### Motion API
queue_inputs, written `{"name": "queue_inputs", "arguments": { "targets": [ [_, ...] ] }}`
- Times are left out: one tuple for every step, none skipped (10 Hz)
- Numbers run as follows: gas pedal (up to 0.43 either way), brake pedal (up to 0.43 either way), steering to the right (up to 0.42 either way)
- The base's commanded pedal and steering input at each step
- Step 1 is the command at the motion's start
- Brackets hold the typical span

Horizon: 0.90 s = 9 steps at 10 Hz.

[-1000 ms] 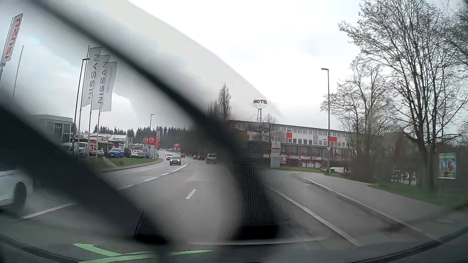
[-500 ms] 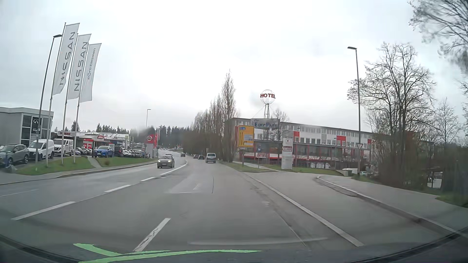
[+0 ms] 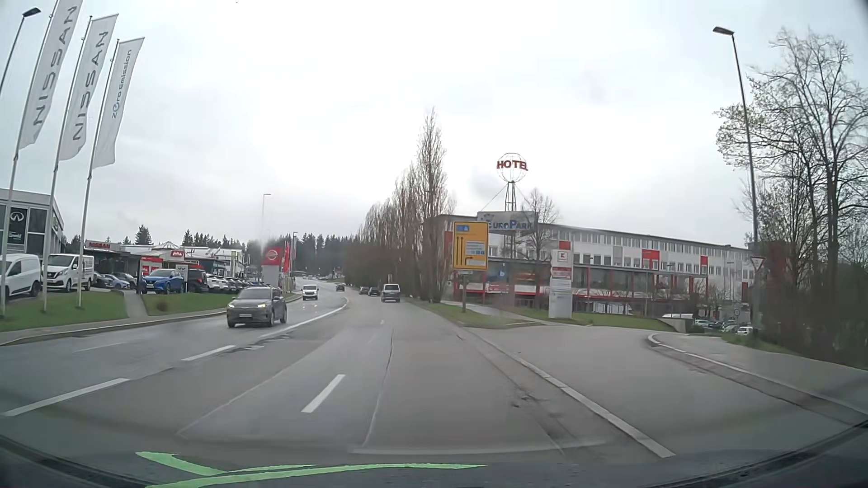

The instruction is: Follow the waypoints while adhering to traffic rules and regulations

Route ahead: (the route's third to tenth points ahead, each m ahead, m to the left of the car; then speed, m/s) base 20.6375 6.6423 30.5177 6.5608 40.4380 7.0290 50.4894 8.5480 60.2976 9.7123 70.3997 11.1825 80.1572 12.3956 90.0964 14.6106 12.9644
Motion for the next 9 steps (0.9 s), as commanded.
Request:
{"name": "queue_inputs", "arguments": {
  "targets": [
    [0.118,0.0,-0.01],
    [0.118,0.0,-0.01],
    [0.118,0.0,-0.01],
    [0.118,0.0,-0.01],
    [0.118,0.0,-0.01],
    [0.118,0.0,-0.01],
    [0.118,0.0,-0.01],
    [0.118,0.0,-0.01],
    [0.118,0.0,-0.01]
  ]
}}
